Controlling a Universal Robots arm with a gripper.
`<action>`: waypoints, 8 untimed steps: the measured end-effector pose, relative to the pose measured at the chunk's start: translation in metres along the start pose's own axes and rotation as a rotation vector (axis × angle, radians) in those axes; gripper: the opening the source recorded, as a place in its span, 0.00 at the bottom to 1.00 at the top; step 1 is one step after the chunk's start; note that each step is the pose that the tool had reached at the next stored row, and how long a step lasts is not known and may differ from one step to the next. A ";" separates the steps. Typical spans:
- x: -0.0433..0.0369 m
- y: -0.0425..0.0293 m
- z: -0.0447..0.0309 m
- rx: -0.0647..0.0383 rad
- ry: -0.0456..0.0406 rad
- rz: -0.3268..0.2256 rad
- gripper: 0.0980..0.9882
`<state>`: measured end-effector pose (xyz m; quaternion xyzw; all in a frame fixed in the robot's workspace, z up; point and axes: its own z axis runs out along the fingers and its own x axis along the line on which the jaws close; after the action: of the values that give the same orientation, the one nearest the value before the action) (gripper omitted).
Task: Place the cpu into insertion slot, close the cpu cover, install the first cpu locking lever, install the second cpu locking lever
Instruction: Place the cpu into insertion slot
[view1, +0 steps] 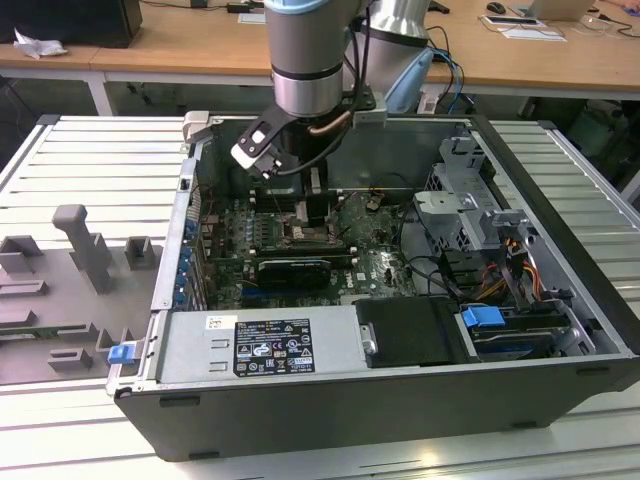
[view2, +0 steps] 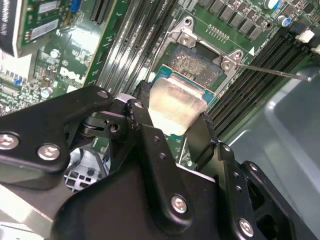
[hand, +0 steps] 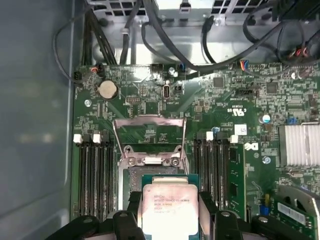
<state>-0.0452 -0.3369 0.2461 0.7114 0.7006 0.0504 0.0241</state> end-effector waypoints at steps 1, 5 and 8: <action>0.0008 -0.0007 0.0022 0.000 0.0006 0.000 0.49; 0.0048 -0.0029 0.0141 0.000 0.0011 0.000 0.49; 0.0071 -0.0053 0.0202 0.000 0.0011 0.000 0.49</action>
<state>-0.0483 -0.3290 0.2258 0.7114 0.7005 0.0508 0.0237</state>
